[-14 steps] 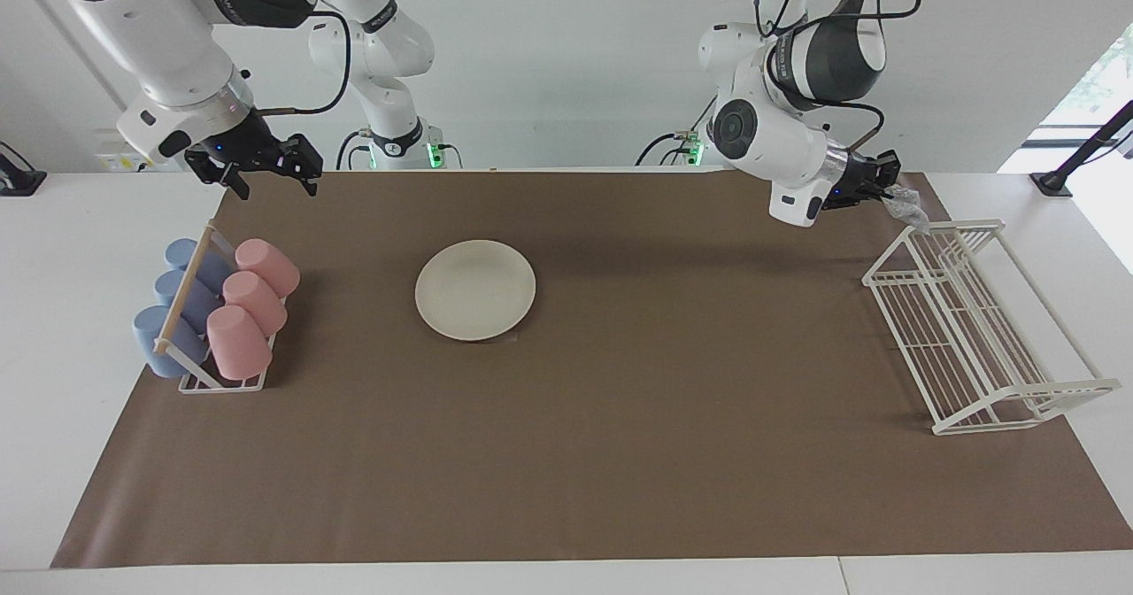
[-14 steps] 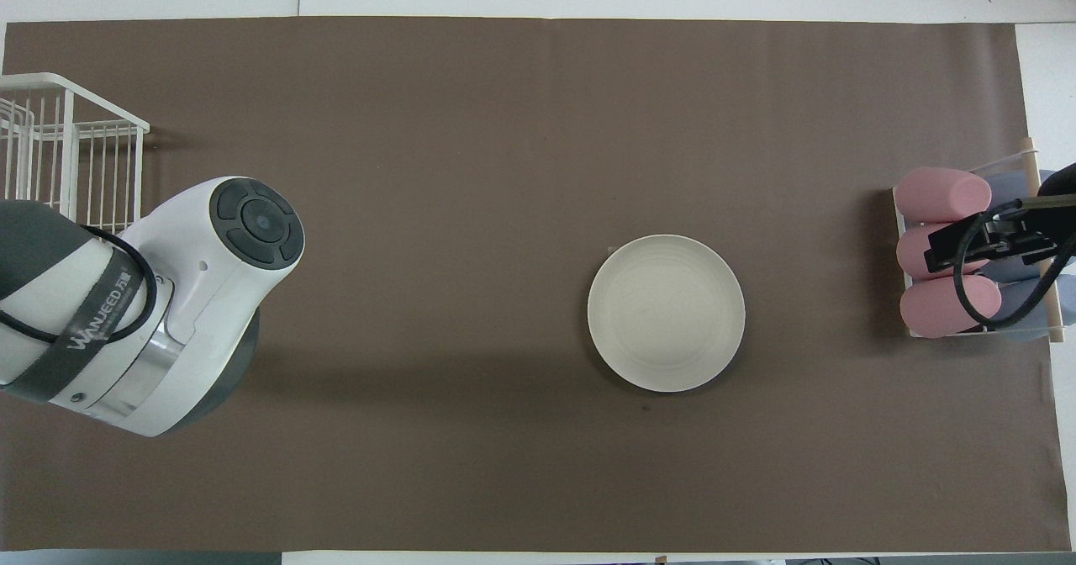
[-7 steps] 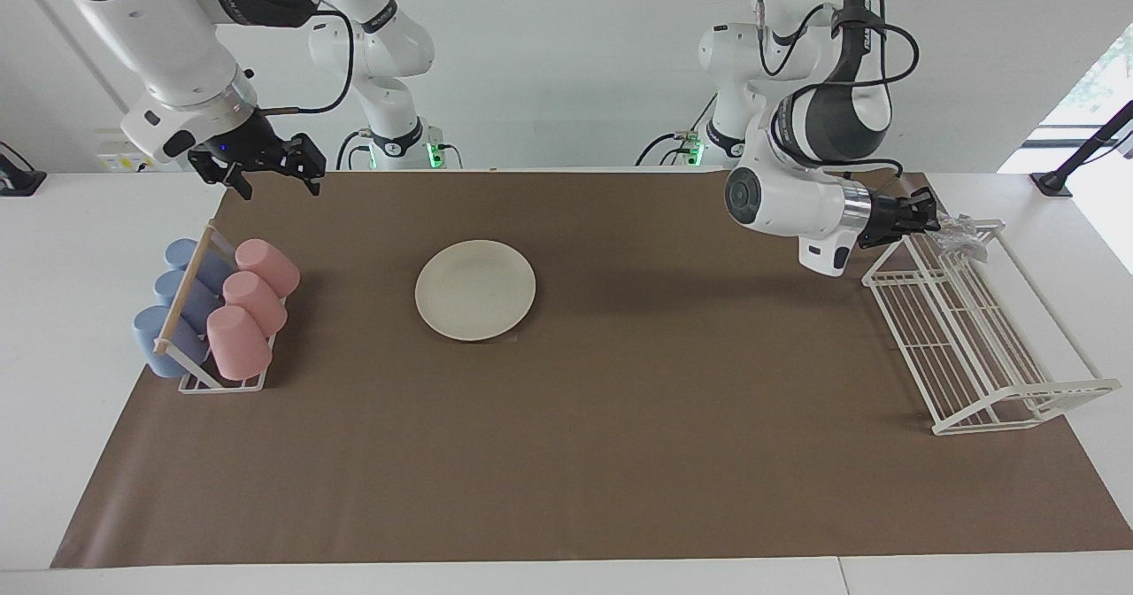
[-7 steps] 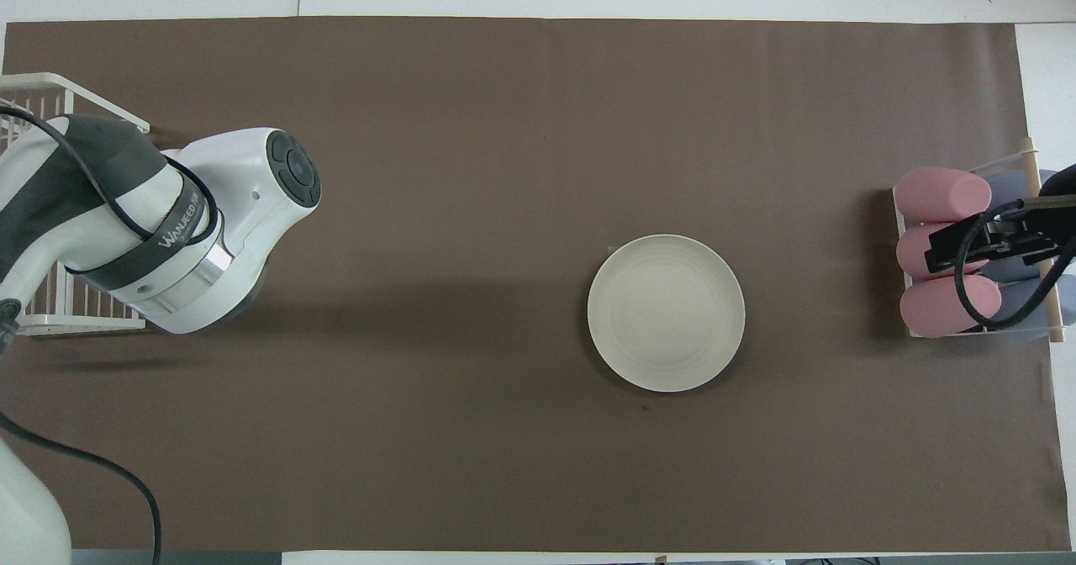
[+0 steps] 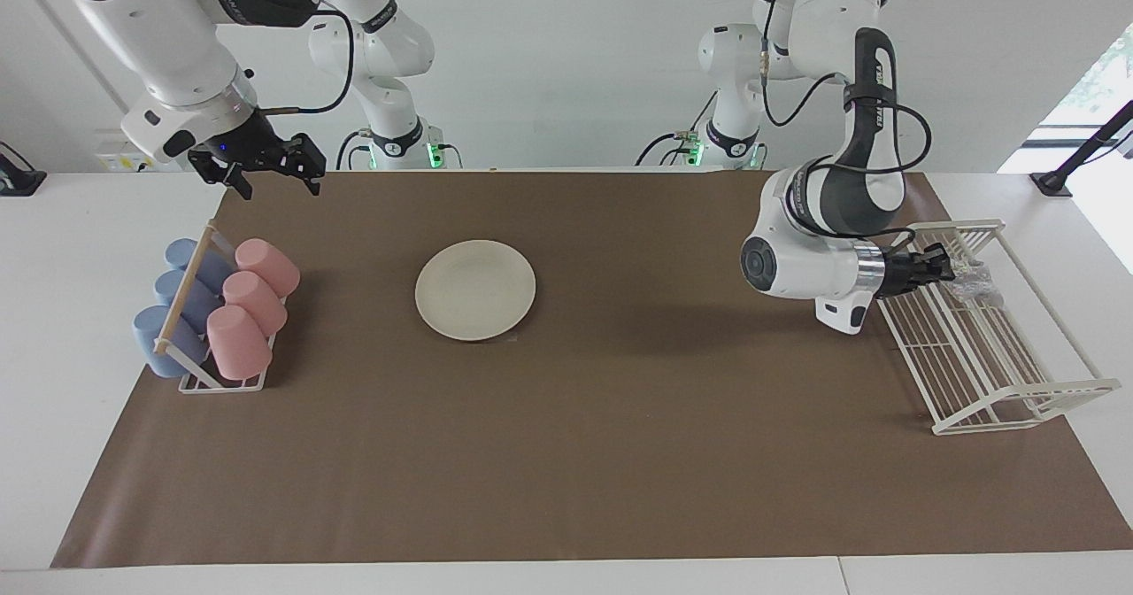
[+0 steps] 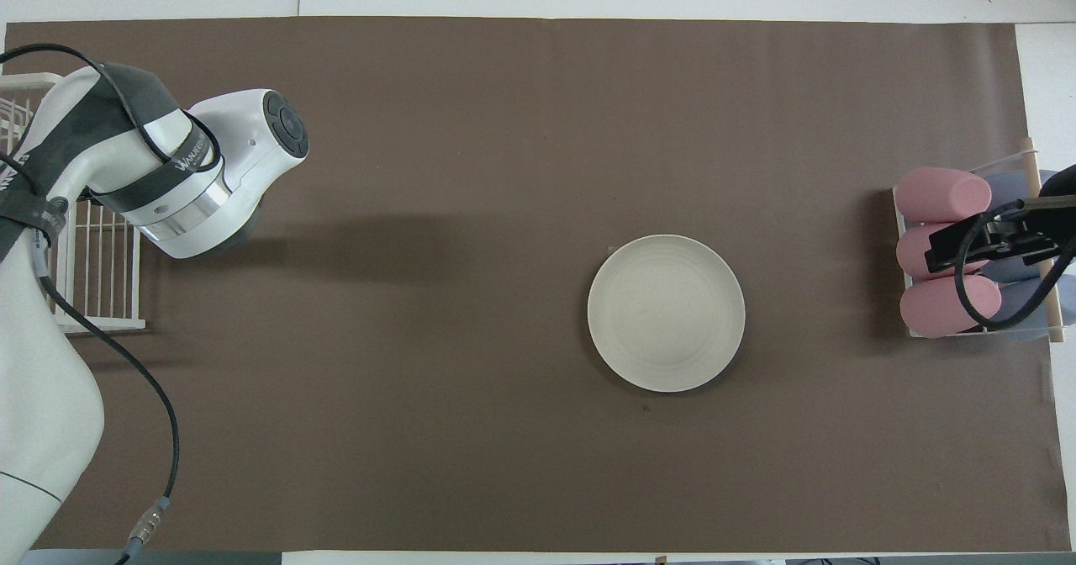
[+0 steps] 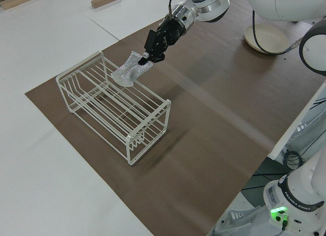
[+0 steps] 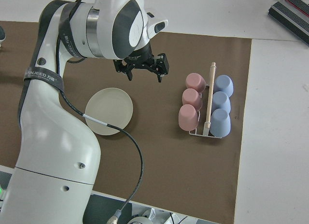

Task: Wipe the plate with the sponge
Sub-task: 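Carry the scrubber back into the wire basket with the left gripper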

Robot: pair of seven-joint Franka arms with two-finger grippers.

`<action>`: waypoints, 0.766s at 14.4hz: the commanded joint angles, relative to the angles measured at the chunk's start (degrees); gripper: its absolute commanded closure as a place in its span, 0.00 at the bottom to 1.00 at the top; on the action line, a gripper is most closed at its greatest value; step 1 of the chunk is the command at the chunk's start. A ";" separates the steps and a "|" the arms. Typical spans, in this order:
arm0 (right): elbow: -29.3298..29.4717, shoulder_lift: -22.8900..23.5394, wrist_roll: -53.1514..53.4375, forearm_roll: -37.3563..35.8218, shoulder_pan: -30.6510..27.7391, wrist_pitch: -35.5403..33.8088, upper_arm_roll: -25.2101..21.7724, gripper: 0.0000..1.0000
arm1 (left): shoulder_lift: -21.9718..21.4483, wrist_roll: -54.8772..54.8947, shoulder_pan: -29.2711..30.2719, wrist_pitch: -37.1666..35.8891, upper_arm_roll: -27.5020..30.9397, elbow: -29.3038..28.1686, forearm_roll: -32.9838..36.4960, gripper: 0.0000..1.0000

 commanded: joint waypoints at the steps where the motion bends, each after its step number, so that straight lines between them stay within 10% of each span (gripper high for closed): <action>1: -1.22 -1.21 -1.21 1.07 -0.32 0.07 0.02 0.00 | -0.08 -1.78 0.89 1.24 -0.36 0.58 -0.08 1.00; 11: -1.22 -1.21 -1.21 1.07 -0.32 0.07 0.02 0.00 | 0.01 -1.78 0.89 3.61 -0.36 0.59 -1.58 1.00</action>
